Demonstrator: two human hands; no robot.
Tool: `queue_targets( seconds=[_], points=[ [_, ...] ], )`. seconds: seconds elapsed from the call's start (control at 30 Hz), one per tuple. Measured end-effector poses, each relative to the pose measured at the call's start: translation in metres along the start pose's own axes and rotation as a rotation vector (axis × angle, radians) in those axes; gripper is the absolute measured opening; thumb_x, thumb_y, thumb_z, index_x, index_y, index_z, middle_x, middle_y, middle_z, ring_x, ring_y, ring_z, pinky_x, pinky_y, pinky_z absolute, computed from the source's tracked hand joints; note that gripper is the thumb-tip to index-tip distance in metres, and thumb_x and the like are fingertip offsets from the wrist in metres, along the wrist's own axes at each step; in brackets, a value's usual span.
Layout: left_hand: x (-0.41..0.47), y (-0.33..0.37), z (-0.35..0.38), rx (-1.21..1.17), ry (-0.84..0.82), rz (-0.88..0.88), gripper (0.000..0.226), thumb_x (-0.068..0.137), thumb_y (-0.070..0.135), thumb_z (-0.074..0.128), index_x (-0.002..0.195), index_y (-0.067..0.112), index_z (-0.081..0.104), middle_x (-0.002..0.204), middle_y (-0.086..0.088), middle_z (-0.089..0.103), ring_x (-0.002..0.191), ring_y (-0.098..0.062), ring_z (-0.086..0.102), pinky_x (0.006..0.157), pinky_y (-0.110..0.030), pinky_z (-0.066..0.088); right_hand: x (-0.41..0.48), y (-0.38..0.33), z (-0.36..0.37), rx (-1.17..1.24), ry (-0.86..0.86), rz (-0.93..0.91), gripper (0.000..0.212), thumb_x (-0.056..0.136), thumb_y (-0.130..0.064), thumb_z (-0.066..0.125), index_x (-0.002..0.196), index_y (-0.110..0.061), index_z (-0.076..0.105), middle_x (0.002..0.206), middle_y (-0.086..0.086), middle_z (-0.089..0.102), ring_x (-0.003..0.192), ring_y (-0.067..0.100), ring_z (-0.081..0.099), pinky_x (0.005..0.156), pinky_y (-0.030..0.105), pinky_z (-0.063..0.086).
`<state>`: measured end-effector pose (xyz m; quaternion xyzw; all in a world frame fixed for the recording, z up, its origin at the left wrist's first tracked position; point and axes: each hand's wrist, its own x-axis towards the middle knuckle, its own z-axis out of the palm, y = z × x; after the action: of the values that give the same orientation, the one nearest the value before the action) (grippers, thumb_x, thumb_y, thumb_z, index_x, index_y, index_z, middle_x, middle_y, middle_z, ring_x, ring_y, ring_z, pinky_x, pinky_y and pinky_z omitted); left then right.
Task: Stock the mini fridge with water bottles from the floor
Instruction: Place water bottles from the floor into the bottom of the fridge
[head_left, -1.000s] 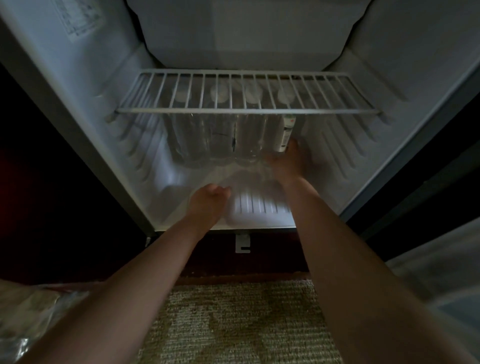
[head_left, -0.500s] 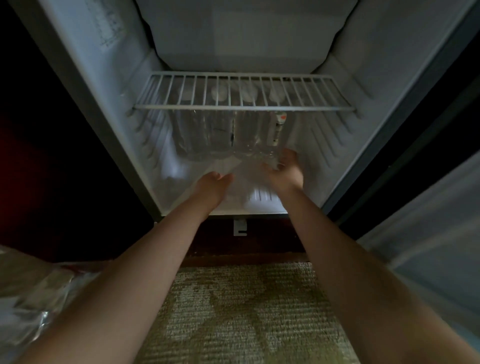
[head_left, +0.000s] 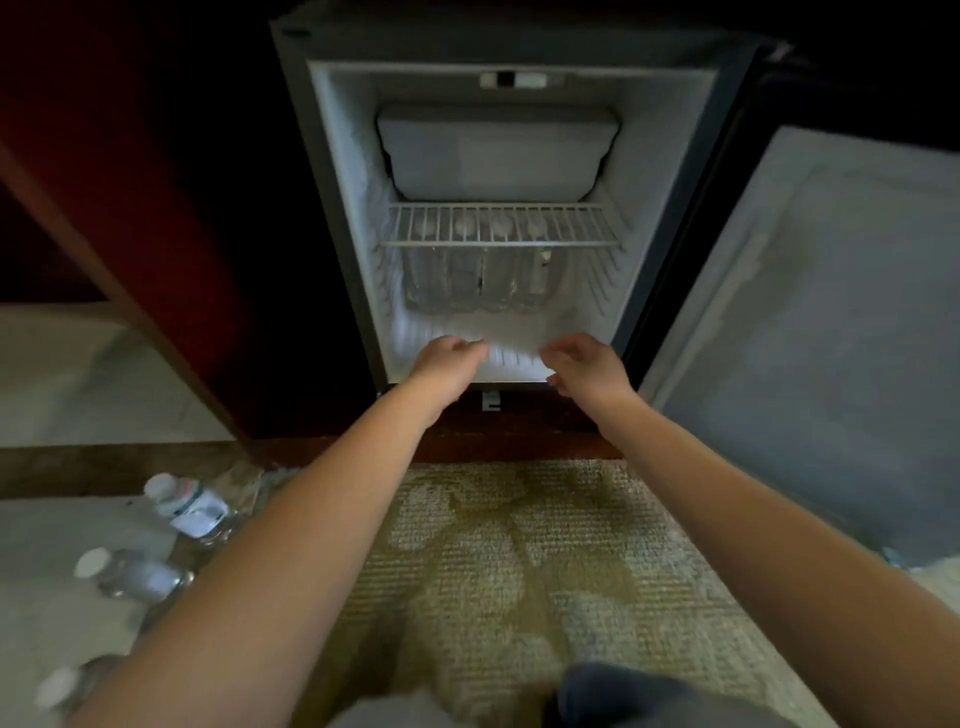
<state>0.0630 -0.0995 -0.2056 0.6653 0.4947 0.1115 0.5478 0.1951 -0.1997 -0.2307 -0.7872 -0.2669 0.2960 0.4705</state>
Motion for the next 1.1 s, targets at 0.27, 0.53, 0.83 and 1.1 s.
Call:
queue_targets(
  seconds=[0.27,0.53,0.83,1.1],
  points=[
    [-0.098,0.012,-0.053,-0.175,0.152,0.089,0.016,0.096,0.032,0.048,0.096,0.019,0.058,0.103,-0.004,0.057,0.093,-0.018,0.054,0.078,-0.031,0.043,-0.087,-0.077,-0.001,-0.131,-0.150,-0.173,0.018,0.091,-0.025,0.060,0.107,-0.017,0.060,0.106,0.006,0.067,0.074,0.011,0.064,0.083,0.040,0.056],
    [-0.166,-0.014,-0.132,-0.269,0.277,0.100,0.022,0.096,0.035,0.049,0.109,0.019,0.058,0.109,0.002,0.061,0.102,-0.015,0.058,0.085,-0.034,0.046,-0.155,-0.140,0.046,-0.237,-0.281,-0.302,0.012,0.091,-0.023,0.060,0.102,-0.016,0.058,0.106,0.009,0.066,0.072,0.014,0.062,0.081,0.036,0.054],
    [-0.224,-0.116,-0.239,-0.232,0.540,-0.028,0.024,0.091,0.024,0.052,0.068,0.019,0.051,0.087,-0.008,0.056,0.080,-0.019,0.052,0.062,-0.026,0.038,-0.216,-0.154,0.178,-0.332,-0.472,-0.370,0.016,0.091,-0.030,0.060,0.104,-0.023,0.054,0.103,0.003,0.065,0.084,0.018,0.066,0.072,0.032,0.054],
    [-0.215,-0.198,-0.292,-0.199,0.597,-0.155,0.014,0.092,0.027,0.053,0.090,0.015,0.058,0.102,-0.008,0.060,0.095,-0.023,0.056,0.080,-0.034,0.045,-0.201,-0.138,0.270,-0.604,-0.561,-0.375,0.042,0.089,-0.030,0.059,0.128,-0.016,0.053,0.123,0.006,0.059,0.107,0.023,0.058,0.078,0.030,0.045]
  ],
)
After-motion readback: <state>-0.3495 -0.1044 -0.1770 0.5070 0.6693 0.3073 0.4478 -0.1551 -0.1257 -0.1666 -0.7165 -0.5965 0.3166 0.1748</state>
